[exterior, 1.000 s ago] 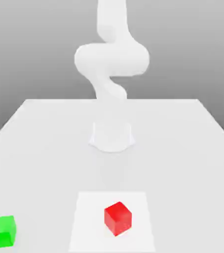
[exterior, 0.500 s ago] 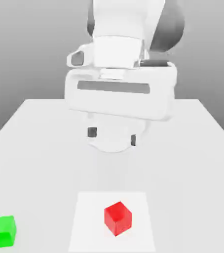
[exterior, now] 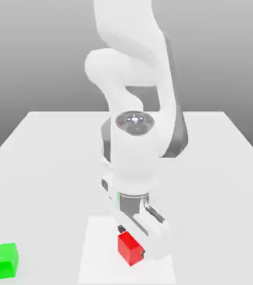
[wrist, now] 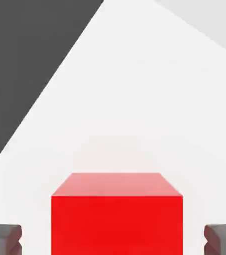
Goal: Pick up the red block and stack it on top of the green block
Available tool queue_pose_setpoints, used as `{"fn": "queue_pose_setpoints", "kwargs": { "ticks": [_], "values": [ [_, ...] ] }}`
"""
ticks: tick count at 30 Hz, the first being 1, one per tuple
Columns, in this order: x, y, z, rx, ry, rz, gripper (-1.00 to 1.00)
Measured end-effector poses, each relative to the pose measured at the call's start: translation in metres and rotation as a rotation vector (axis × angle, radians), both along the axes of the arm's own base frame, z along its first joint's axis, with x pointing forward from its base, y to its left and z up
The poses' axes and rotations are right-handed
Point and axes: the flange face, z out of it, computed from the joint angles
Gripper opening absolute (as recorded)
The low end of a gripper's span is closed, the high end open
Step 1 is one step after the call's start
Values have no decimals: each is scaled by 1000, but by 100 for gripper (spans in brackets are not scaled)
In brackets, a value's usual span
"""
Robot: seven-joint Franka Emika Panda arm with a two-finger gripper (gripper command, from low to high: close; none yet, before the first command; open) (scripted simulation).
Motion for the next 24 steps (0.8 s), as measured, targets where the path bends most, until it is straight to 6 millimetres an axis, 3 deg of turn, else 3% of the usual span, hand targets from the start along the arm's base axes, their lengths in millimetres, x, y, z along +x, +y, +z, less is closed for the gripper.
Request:
{"fn": "queue_pose_setpoints", "kwargs": {
  "ticks": [5,10,11,16,20,22,24],
  "values": [
    [0,0,0,0,-2,0,-100],
    [1,0,48,0,-1,-1,-100],
    [5,-10,56,0,-1,-13,-100],
    [35,-124,78,4,-1,-153,-100],
    [34,-223,89,2,-2,-260,-100],
    [31,-265,72,1,-2,-305,-100],
    [28,-278,44,0,-1,-318,-100]
  ]
}}
